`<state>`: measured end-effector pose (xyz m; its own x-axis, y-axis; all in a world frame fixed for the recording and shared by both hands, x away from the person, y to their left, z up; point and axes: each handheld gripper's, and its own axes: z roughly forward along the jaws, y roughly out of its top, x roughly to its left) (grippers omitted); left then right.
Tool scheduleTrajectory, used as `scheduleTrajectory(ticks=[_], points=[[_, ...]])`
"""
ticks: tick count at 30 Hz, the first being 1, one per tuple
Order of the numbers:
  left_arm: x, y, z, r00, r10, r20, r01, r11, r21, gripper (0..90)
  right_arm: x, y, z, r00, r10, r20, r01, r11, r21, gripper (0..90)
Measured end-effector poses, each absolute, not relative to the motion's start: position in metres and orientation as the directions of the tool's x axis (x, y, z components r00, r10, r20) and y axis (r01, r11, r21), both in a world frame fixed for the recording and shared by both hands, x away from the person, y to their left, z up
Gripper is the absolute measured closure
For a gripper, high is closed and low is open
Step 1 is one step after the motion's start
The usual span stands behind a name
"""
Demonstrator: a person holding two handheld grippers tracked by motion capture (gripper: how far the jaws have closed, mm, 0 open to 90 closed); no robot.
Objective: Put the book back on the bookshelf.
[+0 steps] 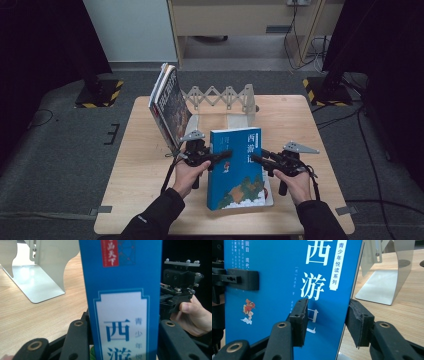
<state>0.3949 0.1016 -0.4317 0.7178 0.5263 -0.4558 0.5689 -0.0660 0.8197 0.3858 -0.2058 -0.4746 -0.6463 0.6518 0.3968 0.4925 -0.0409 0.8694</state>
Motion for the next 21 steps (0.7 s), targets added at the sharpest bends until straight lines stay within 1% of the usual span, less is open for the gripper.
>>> scheduleTrajectory(ticks=[4,7,10,13,14,15,21], points=[[0.396,0.103,-0.437,0.706,0.536,-0.463,0.575,-0.054,0.816,57.5,0.384,-0.204,-0.476,-0.647,0.654,0.391,0.483,-0.045,0.874,55.2],[0.398,0.102,-0.438,0.709,0.534,-0.461,0.576,-0.062,0.815,53.8,0.384,-0.203,-0.477,-0.649,0.653,0.389,0.482,-0.042,0.875,55.4],[0.4,0.098,-0.438,0.707,0.528,-0.471,0.583,-0.057,0.811,52.9,0.384,-0.203,-0.477,-0.651,0.652,0.388,0.481,-0.041,0.876,55.5],[0.401,0.091,-0.439,0.705,0.511,-0.491,0.594,-0.049,0.803,53.8,0.383,-0.203,-0.476,-0.664,0.635,0.394,0.478,-0.045,0.877,56.1],[0.401,0.09,-0.438,0.708,0.516,-0.482,0.591,-0.061,0.804,53.9,0.383,-0.202,-0.475,-0.667,0.637,0.387,0.476,-0.035,0.879,55.7],[0.4,0.09,-0.437,0.706,0.52,-0.48,0.591,-0.061,0.804,55.9,0.383,-0.202,-0.475,-0.667,0.637,0.386,0.478,-0.032,0.878,55.6],[0.399,0.093,-0.438,0.691,0.515,-0.507,0.605,-0.028,0.795,58.8,0.381,-0.202,-0.474,-0.677,0.63,0.38,0.466,-0.033,0.884,55.8]])
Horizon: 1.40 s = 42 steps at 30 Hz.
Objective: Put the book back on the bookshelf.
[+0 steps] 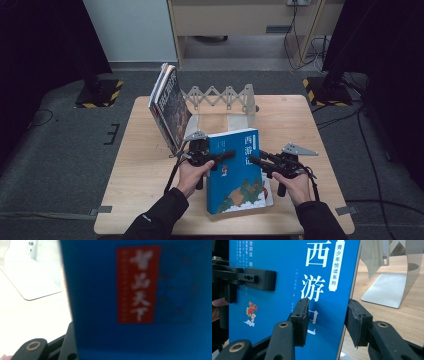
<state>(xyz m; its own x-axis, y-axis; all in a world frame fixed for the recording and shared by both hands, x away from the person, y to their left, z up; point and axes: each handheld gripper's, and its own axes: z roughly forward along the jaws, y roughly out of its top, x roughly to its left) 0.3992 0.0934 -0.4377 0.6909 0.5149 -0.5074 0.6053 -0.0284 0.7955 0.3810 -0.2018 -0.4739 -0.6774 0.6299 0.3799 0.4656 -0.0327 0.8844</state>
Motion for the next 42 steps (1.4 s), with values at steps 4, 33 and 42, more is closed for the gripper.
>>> scheduleTrajectory(ticks=[4,33,42], points=[[0.398,0.092,-0.431,0.722,0.513,-0.465,0.558,-0.032,0.829,59.8,0.382,-0.203,-0.469,-0.687,0.626,0.369,0.452,-0.03,0.892,57.3],[0.38,0.122,-0.375,0.729,0.604,-0.321,0.441,-0.056,0.896,60.9,0.384,-0.269,-0.491,-0.461,0.876,0.14,0.503,0.128,0.855,31.7],[0.388,0.146,-0.366,0.668,0.676,-0.31,0.431,-0.012,0.902,60.9,0.389,-0.288,-0.515,-0.376,0.927,0.015,0.645,0.25,0.722,19.0]])
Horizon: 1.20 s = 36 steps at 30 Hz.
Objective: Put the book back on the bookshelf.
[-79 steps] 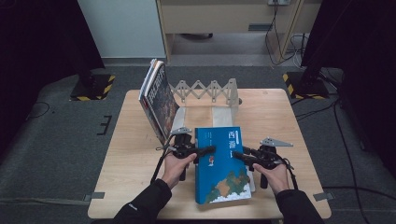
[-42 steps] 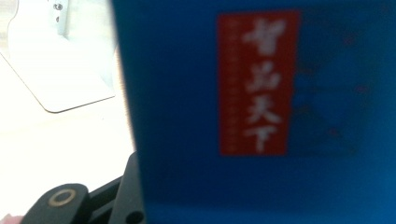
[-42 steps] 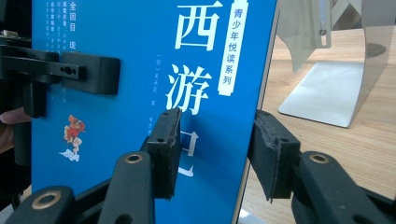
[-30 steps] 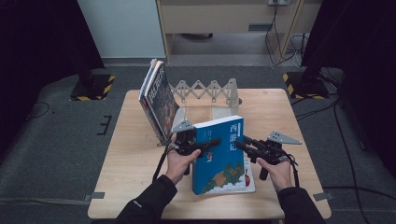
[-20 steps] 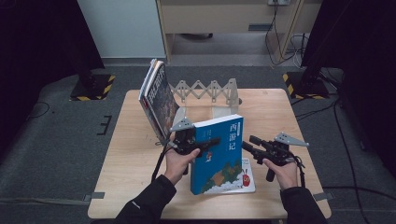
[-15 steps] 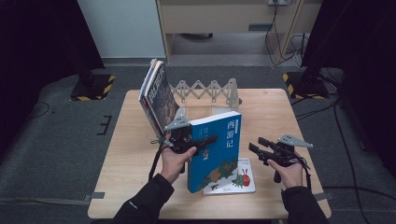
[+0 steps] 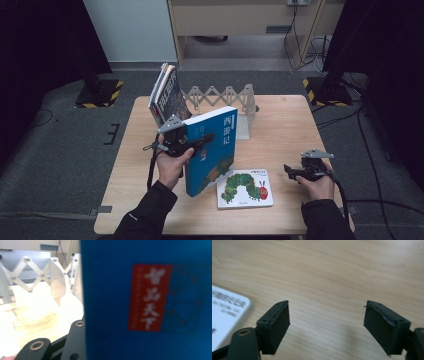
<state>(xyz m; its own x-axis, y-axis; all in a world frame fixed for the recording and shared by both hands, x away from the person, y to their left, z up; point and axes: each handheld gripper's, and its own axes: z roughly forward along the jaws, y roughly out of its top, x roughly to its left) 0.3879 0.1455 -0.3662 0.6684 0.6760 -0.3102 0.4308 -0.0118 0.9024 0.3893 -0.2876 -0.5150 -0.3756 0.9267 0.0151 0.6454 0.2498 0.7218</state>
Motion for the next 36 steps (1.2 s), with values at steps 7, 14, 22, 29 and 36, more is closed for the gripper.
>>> scheduleTrajectory(ticks=[7,14,22,29,36], points=[[0.395,0.156,-0.354,0.622,0.736,-0.266,0.391,0.002,0.92,60.9,0.392,-0.289,-0.525,-0.388,0.922,0.013,0.689,0.281,0.668,17.3],[0.411,0.157,-0.348,0.562,0.788,-0.249,0.386,0.016,0.922,60.9,0.391,-0.291,-0.529,-0.38,0.925,-0.001,0.701,0.288,0.652,15.0],[0.435,0.15,-0.339,0.52,0.82,-0.237,0.378,0.027,0.925,60.9,0.391,-0.293,-0.533,-0.37,0.929,0.006,0.687,0.269,0.675,9.7],[0.458,0.14,-0.337,0.488,0.846,-0.213,0.366,0.023,0.93,60.9,0.389,-0.294,-0.537,-0.363,0.932,0.007,0.662,0.253,0.706,7.2],[0.476,0.137,-0.339,0.442,0.873,-0.206,0.353,0.042,0.935,61.0,0.389,-0.295,-0.539,-0.369,0.929,0.004,0.652,0.256,0.714,5.5]])
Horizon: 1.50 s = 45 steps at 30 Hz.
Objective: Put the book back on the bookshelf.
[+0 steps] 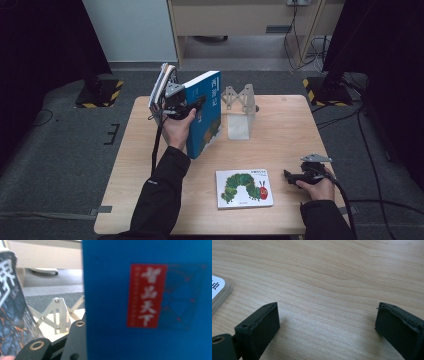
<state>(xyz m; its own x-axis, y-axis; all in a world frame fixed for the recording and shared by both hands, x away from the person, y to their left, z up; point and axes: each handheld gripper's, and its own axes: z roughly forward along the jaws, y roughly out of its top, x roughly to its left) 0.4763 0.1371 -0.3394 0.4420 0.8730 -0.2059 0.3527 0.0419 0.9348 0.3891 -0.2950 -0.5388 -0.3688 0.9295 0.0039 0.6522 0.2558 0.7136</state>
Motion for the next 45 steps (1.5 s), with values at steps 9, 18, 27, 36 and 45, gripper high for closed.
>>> scheduleTrajectory(ticks=[9,18,27,36,45], points=[[0.493,0.131,-0.341,0.407,0.895,-0.184,0.32,0.049,0.946,61.0,0.39,-0.295,-0.539,-0.372,0.928,0.004,0.653,0.258,0.712,4.4],[0.509,0.125,-0.356,0.39,0.898,-0.203,0.334,0.067,0.94,61.0,0.391,-0.294,-0.539,-0.367,0.93,0.011,0.661,0.253,0.707,2.2],[0.522,0.113,-0.371,0.386,0.9,-0.202,0.342,0.063,0.938,60.9,0.391,-0.294,-0.539,-0.368,0.93,0.01,0.661,0.253,0.707,2.2],[0.53,0.106,-0.384,0.367,0.91,-0.191,0.337,0.06,0.939,60.9,0.391,-0.294,-0.539,-0.367,0.93,0.009,0.66,0.254,0.707,2.1],[0.532,0.1,-0.39,0.367,0.913,-0.175,0.322,0.052,0.945,60.7,0.391,-0.294,-0.539,-0.369,0.929,0.008,0.66,0.256,0.706,1.9]])
